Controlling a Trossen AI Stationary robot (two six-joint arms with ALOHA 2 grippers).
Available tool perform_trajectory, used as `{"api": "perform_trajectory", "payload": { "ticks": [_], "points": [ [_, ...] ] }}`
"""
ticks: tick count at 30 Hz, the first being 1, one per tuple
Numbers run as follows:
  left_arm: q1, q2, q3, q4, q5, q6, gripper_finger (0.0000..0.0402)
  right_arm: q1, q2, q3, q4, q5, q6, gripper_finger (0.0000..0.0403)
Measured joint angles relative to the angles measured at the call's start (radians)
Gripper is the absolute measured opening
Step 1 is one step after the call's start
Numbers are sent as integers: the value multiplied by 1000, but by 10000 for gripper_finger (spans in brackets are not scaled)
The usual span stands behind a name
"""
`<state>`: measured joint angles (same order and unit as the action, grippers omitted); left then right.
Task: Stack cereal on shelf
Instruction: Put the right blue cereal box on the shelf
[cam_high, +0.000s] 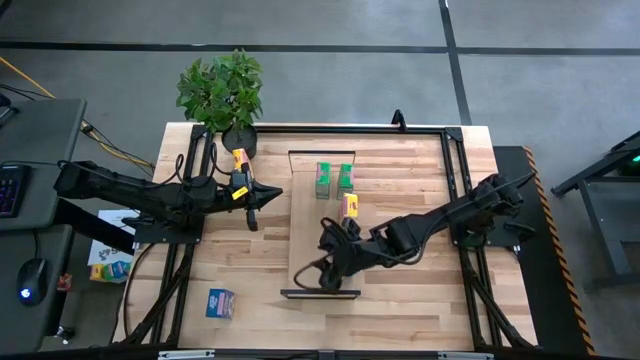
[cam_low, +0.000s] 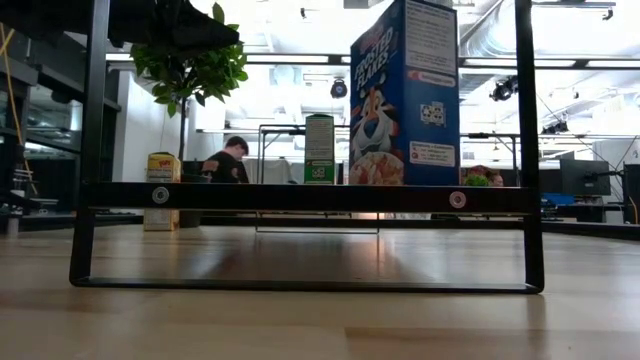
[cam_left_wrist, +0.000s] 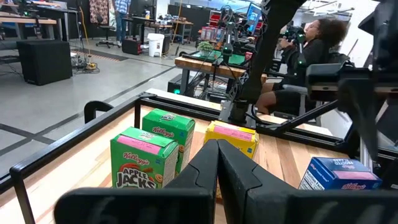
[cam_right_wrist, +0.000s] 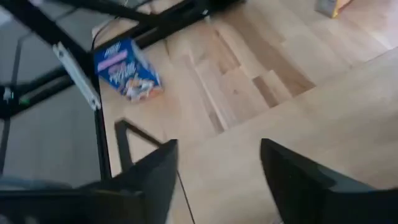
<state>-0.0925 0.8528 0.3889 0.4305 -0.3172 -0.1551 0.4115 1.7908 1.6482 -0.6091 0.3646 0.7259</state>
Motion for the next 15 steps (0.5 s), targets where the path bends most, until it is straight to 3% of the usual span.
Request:
{"api": "perform_trajectory", "payload": {
  "ticks": [7, 11, 15],
  "points": [
    [0, 0, 0, 0, 0, 0, 0, 17, 21, 0, 48, -111, -168, 19],
    [0, 0, 0, 0, 0, 0, 0, 10, 28, 0, 19, -127, -327, 25],
    [0, 0, 0, -2, 0, 0, 0, -14, 33, 0, -58, -131, -453, 4]
  ]
}}
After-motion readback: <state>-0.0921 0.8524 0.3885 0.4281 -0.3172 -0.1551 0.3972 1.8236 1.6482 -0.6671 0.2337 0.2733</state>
